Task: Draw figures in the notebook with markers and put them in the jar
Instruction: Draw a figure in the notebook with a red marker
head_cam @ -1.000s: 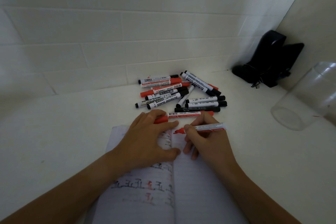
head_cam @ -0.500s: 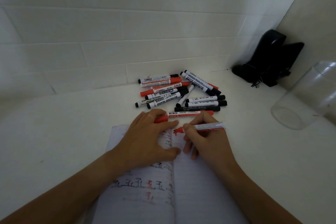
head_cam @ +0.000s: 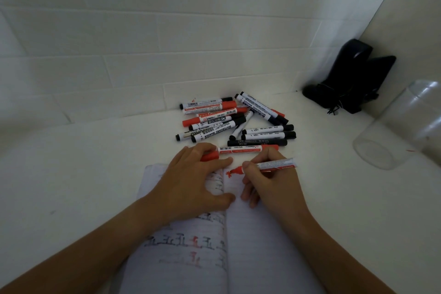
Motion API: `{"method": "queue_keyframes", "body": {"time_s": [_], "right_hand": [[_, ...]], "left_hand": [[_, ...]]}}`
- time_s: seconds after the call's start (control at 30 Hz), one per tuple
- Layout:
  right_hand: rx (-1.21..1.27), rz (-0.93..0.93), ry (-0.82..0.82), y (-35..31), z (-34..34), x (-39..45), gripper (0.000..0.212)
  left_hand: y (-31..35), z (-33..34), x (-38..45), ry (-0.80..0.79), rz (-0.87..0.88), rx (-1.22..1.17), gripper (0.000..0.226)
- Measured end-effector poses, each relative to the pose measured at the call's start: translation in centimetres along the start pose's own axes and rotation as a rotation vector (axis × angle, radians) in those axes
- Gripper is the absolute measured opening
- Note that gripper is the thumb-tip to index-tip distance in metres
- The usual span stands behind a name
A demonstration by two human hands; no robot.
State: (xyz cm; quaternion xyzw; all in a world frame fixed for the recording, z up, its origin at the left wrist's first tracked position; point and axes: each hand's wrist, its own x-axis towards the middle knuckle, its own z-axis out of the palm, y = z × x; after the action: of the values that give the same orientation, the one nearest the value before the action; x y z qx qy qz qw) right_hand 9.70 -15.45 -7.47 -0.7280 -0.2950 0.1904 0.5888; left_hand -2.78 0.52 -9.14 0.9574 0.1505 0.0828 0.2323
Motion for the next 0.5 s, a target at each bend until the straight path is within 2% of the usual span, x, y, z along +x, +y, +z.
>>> {"method": "queue_keyframes", "body": {"time_s": [0.27, 0.5], "right_hand": [[-0.062, -0.036, -0.071, 0.05, -0.17, -0.13, 0.016], [0.054, -0.005, -0.006, 0.08, -0.40, 0.05, 0.016]], "left_hand": [[0.14, -0.06, 0.02, 0.007, -0.002, 0.002, 0.092], [0.02, -0.40, 0.22, 0.000, 0.006, -0.023, 0.092]]}}
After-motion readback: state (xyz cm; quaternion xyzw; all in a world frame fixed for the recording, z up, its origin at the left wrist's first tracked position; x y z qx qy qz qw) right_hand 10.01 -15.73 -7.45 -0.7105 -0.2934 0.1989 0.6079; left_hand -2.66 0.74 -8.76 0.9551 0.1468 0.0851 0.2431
